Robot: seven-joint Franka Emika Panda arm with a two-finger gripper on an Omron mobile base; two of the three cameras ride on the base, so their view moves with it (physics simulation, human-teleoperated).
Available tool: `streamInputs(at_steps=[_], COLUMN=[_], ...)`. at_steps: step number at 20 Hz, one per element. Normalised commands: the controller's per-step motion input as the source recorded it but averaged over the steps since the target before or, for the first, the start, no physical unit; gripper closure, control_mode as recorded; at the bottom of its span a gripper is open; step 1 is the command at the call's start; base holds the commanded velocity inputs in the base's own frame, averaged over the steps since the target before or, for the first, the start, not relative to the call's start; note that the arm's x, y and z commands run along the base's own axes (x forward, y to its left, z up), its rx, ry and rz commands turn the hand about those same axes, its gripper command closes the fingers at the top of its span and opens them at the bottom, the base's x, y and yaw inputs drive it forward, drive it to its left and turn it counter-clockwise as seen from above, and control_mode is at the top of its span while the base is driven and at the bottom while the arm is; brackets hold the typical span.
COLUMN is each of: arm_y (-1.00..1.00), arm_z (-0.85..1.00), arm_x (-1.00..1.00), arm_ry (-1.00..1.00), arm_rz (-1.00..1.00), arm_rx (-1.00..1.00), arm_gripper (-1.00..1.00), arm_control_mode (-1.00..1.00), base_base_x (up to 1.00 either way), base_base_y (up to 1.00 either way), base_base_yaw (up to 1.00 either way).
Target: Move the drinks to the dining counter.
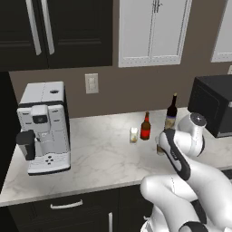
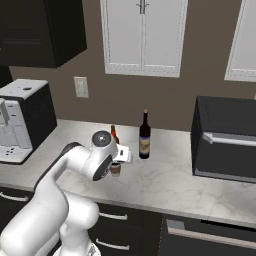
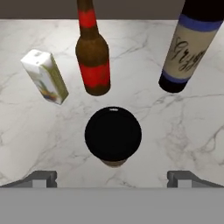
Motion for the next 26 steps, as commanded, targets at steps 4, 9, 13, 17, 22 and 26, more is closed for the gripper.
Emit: streamInputs(at_steps=[4, 9, 13, 17, 22, 26], arm_y=[0.09, 0.13, 0.11, 0.01, 0.00, 0.07], arm_z=[-0.15, -0.03, -0.10, -0.29, -0.31, -0.27], arm_x=[0.05, 0.01, 0.00, 0.00, 0.01, 0.06], arm_ry=[0.00, 0.00, 0.00, 0.00, 0.00, 0.00], arm_rz=[0.00, 0.00, 0.00, 0.00, 0.00, 0.00], arm_rx=[0.00, 0.00, 0.00, 0.00, 0.00, 0.00], arm_gripper=[-1.00, -1.00, -1.00, -1.00, -1.00, -1.00], arm_control_mode=[-1.00, -1.00, -1.00, -1.00, -1.00, -1.00], base_base_x=[0.00, 0.00, 0.00, 0.00, 0.00, 0.00], base_base_y=[0.00, 0.00, 0.00, 0.00, 0.00, 0.00], base_base_yaw=[0.00, 0.00, 0.00, 0.00, 0.00, 0.00])
